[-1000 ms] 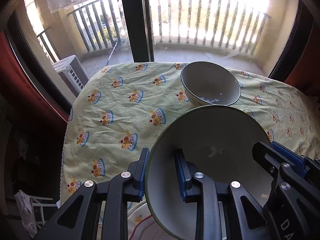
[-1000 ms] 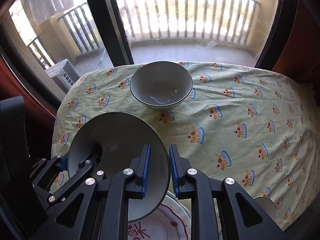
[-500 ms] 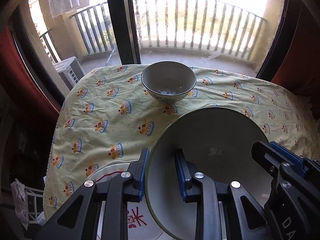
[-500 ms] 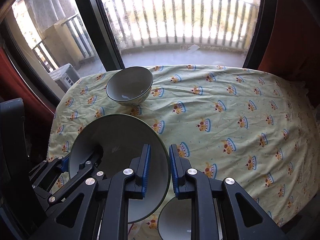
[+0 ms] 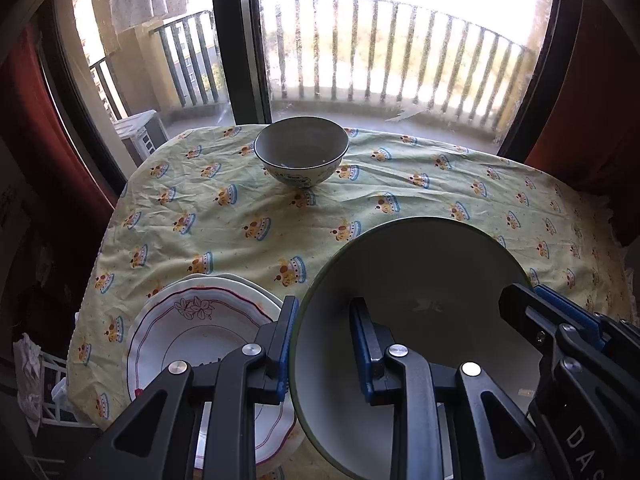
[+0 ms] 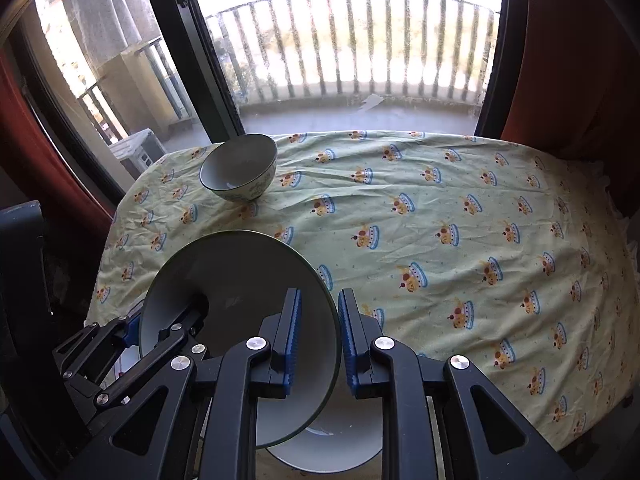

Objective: Organize plates and bowls

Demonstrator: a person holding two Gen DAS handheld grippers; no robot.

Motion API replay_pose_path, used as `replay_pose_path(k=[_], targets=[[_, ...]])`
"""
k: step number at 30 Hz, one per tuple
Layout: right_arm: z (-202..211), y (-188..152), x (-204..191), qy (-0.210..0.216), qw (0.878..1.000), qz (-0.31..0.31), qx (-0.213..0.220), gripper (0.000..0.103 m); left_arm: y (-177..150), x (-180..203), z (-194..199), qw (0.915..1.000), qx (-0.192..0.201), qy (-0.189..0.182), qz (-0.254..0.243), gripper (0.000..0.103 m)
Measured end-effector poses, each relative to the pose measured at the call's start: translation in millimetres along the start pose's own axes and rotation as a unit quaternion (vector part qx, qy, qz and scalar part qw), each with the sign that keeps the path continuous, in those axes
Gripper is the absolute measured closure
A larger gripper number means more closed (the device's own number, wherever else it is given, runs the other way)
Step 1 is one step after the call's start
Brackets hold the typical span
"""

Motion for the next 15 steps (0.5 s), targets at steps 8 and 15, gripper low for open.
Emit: replay_pose_path(k=[8,15], targets=[[5.5,-25.0,24.3,0.001,1.0,-0.006,-0.014,0.081,-24.1,17.6,0.4,0.9998,-0.019,-0.008,0.003,0.079],[6.7,-41.8,35.4,0.003,1.0,-0.009,-0.028,0.081,-39.7,23.3,-1.5,0.9994,-0.034,-0.01,0.003,0.079]])
Point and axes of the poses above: each gripper's, at about its wrist camera, not at the fingertips, and z roughly against the way its jaws point, x to its right, y to its top, the point moved 1 cm from there along -z, roughly the way its jaws point, and after that the axes turned 3 degrees about z, right-handed, at the moved point
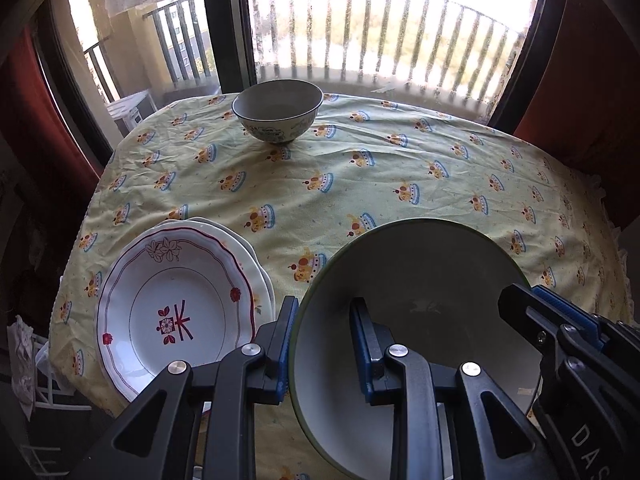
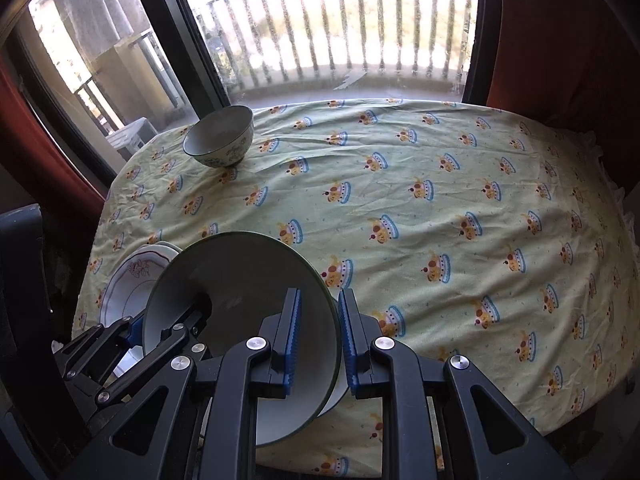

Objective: Organize plates and bowls

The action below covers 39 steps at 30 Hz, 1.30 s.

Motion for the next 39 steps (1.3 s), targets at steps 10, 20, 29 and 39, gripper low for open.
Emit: replay_pose_path(k=[10,20,29,39], targets=[[-16.3,-12.3,2.1,-0.003,1.0,0.008,-0.03,0.081,-13.4,-3.8,-22.4,0.9992,-0.038,0.004,0.008,0.079],[-36.2,-14.1,0.4,-0.011,0.999,0.016,-0.051,0.081,-15.1,-1.2,-41.6,0.9976,-0.069,0.006,0.005,0.079],[-55.2,-15.5,8.0,-0.012,0.997,0.008,-0.07,0.081,-13.5,4.4,-57.3,0.996,-0.087,0.017,-0.006,0.079],[-61.6,-24.3,11.7,-0.014,0.998,-0.003,-0.055,0.08,-20.9,7.9,-59.3,0.9966,-0.077,0.023,-0.013,0.069]])
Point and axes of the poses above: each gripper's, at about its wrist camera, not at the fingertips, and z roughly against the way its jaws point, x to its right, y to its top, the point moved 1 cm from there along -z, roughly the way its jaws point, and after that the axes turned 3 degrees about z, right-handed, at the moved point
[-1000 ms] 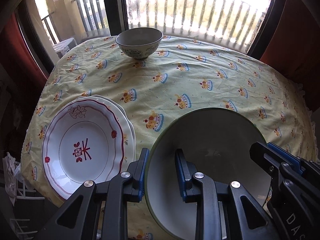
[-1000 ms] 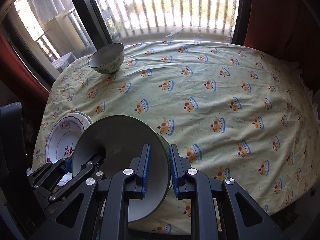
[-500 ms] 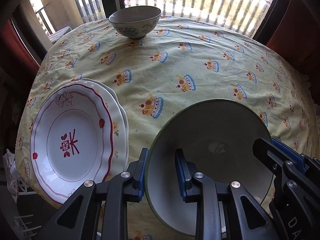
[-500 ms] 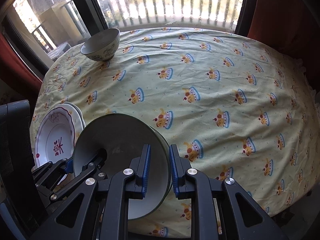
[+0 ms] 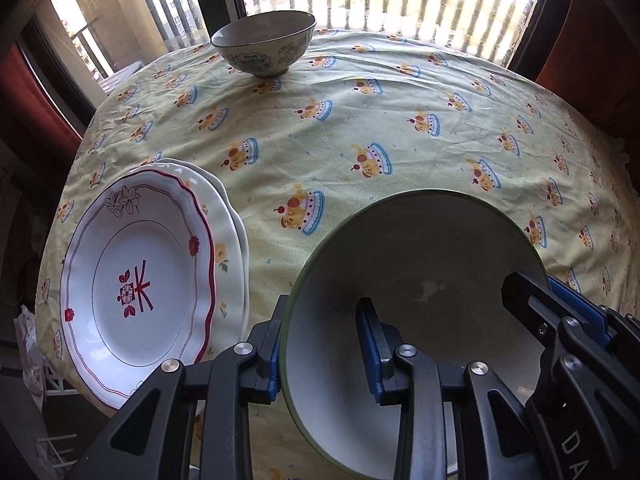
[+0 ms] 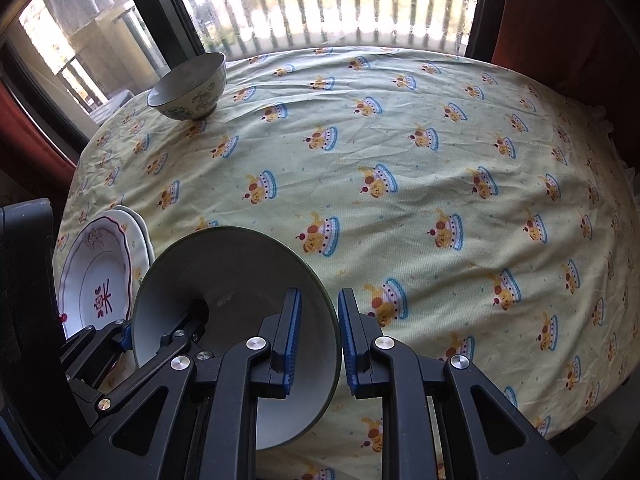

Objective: Organize plates and bowls
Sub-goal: 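Lower the second white bowl into the placed bowl and open both grippers, then move both grippers to the rim of the nested white bowls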

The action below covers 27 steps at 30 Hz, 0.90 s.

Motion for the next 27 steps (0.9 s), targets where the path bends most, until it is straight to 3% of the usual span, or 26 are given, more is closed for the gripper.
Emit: replay_pose_path(k=[3,5,7,8,14,21,27], targets=[[2.3,-2.9,0.6,0.003,1.0,-0.006,0.002,0.076,-1.1,0.6,1.9,0.9997,-0.003,-0.023,-0.005,0.062],[4.4,-4.3,3.0,0.015,1.0,-0.023,0.001,0.06,0.4,-2.2,6.5,0.9996,0.008,-0.025,-0.006,0.042],[9.6,-4.6,1.1,0.013,0.999,-0.029,0.012,0.035,2.5,-6.8,13.7,0.9994,0.026,-0.024,-0.004,0.035],[13.2,-3.9,-1.4,0.013,0.999,-0.027,0.021,0.03,3.8,-9.6,17.1,0.9991,0.033,-0.027,-0.004,0.032],[38.6,4.4,-28.1,-0.012,0.998,0.001,0.068,0.024,7.8,-33.2,35.8,0.996,0.053,-0.072,0.006,0.019],[49.9,16.0,-63.5,-0.026,0.997,0.0,0.071,0.021,22.5,-60.3,65.3,0.9927,0.091,-0.065,-0.045,0.015],[68.0,32.2,-96.2,-0.038,0.995,-0.011,0.096,0.02,44.6,-88.3,86.2,0.9885,0.119,-0.072,-0.06,0.015]])
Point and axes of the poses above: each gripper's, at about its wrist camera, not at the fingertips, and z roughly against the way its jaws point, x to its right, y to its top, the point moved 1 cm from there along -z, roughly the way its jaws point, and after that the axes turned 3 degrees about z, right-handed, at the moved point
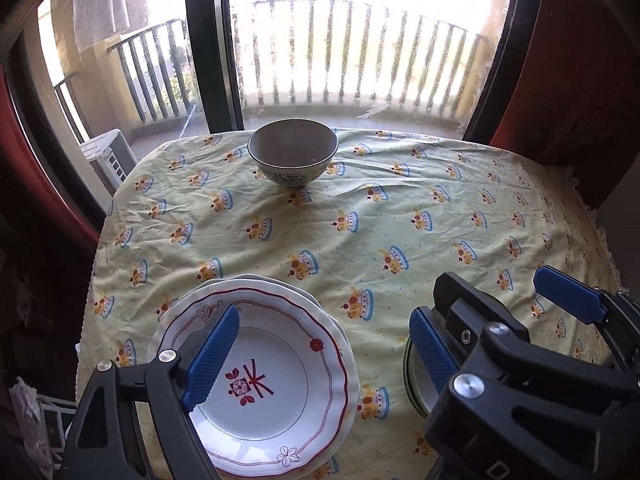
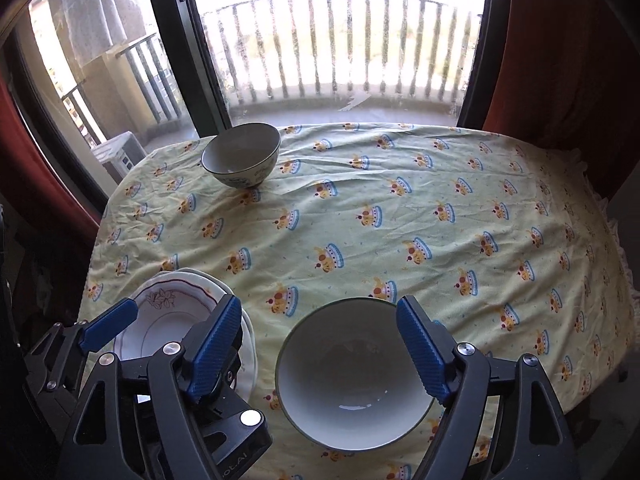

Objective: Organize plates and bowls
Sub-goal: 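Move both grippers to the rim of the nested white bowls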

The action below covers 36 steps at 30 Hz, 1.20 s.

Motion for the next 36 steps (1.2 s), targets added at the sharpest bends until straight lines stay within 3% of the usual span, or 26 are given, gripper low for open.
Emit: replay_pose_path(k=[15,29,36], targets=[[1.4,59.1,-51.1,-0.001,1.0,0.016,0.02,0.02,54.9,-41.7,-2.0,0.9997,0.019,0.001,0.018,0.015],[-42.9,135.7,-36.3,0.035,0.997,0.051,0.049,0.02,125.4,-32.7,-42.6,0.9964,0.054,0.044,0.048,0.016],[-82.1,172.5,-27.7,0.039,0.996,0.066,0.047,0.02,156.6,-33.0,-81.5,0.994,0.045,0.078,0.062,0.019]])
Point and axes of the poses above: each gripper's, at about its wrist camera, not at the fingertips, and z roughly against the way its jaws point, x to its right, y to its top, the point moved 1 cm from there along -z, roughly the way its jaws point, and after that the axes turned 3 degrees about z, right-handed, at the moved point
